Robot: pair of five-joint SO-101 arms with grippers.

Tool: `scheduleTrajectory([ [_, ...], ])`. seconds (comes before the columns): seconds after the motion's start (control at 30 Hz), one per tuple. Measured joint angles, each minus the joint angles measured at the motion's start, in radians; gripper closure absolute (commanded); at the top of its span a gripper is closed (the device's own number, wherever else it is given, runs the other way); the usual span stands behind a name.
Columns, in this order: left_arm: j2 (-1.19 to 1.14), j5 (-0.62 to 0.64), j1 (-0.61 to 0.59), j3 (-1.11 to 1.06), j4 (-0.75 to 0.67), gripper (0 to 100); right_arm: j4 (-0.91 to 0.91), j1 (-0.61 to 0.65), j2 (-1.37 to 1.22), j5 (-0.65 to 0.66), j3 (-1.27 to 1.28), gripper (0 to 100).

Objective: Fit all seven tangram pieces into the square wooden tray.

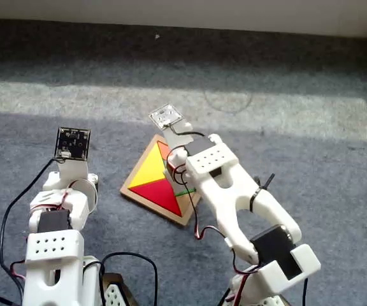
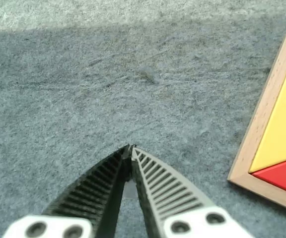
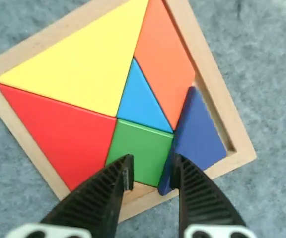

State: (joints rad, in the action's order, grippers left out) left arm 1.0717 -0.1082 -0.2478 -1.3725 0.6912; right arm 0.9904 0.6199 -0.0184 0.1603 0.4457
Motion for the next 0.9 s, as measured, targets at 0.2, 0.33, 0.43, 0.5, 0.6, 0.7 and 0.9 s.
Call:
scheduleTrajectory([
  [0.2, 0.000, 0.000, 0.000, 0.000, 0.000, 97, 0.000, 0.000, 0.048, 0.000, 0.000, 86.1],
  [0.33, 0.000, 0.000, 0.000, 0.000, 0.000, 97, 0.000, -0.021, 0.051, 0.000, 0.002, 86.1],
  [0.43, 0.000, 0.000, 0.000, 0.000, 0.000, 97, -0.018, -0.060, 0.028, 0.000, 0.002, 86.4],
  [0.5, 0.000, 0.000, 0.000, 0.000, 0.000, 97, -0.028, -0.078, 0.011, 0.000, 0.002, 89.4],
  [0.6, 0.000, 0.000, 0.000, 0.000, 0.000, 98, -0.026, -0.084, 0.017, 0.000, 0.002, 94.1],
  [0.7, 0.000, 0.000, 0.000, 0.000, 0.000, 98, -0.006, -0.084, 0.077, 0.000, 0.011, 94.7],
  [0.9, 0.086, 0.000, 0.000, -0.005, 0.000, 99, -0.031, -0.089, 0.284, 0.000, 0.172, 94.7],
])
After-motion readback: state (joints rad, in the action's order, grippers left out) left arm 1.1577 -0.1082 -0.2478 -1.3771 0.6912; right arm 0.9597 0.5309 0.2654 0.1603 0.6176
